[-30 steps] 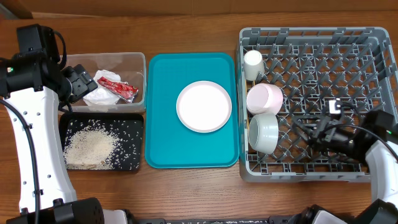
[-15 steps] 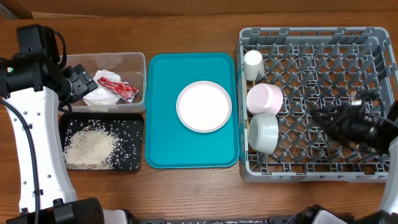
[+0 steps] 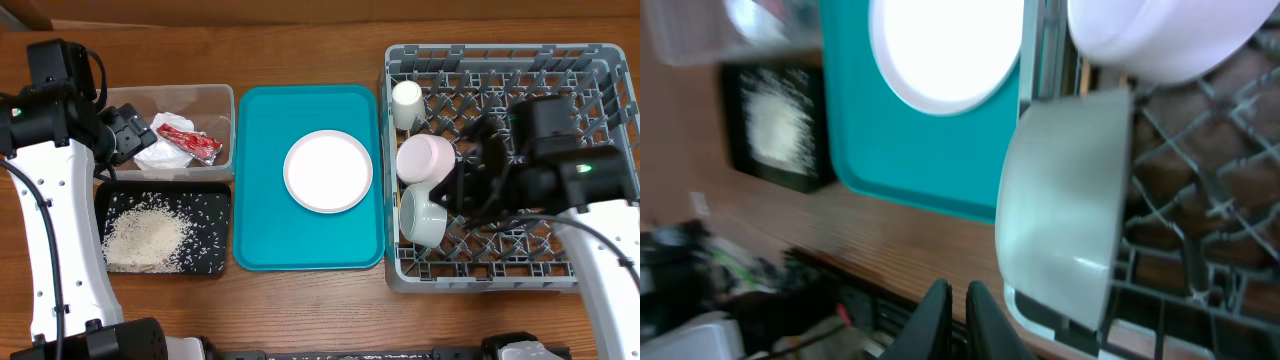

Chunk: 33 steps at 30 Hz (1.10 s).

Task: Sort waste into correct bins and load items into the dishwasher

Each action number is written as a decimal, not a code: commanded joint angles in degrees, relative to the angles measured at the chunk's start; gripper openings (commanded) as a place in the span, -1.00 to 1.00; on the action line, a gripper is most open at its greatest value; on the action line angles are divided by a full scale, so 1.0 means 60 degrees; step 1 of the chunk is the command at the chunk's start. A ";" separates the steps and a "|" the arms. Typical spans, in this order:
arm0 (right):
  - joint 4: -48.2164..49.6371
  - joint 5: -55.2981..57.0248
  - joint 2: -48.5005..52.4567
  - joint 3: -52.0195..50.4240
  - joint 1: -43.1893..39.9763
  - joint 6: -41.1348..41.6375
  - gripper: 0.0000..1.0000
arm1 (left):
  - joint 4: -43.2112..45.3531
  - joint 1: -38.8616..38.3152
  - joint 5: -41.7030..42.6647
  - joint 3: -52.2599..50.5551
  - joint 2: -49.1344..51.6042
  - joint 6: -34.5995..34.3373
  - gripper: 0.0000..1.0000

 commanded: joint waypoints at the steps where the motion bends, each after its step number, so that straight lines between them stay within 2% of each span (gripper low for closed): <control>1: 0.0033 0.2295 0.0222 0.0171 0.1424 0.1665 -0.82 | 0.0000 0.0033 -0.0058 0.0131 0.0033 -0.0025 1.00; 5: 0.0350 0.2514 0.0503 -0.0069 0.2539 0.2149 -0.82 | 0.0000 0.0033 -0.0058 0.0131 0.0033 -0.0025 1.00; 12: 0.0929 0.2973 0.1031 -0.0721 0.3195 0.2430 -0.81 | 0.0000 0.0033 -0.0058 0.0131 0.0033 -0.0025 1.00; 16: 0.0991 0.3770 0.1202 -0.0889 0.3191 0.2670 -0.82 | 0.0000 0.0033 -0.0058 0.0131 0.0033 -0.0022 1.00; 22: -0.0033 0.5752 0.1195 -0.0871 0.2703 0.3679 -0.82 | 0.0000 0.0033 -0.0058 0.0131 0.0033 -0.0025 1.00; 33: -0.0350 0.5941 0.0969 -0.0528 0.2331 0.3730 -0.78 | 0.0000 0.0033 -0.0058 0.0131 0.0033 -0.0025 1.00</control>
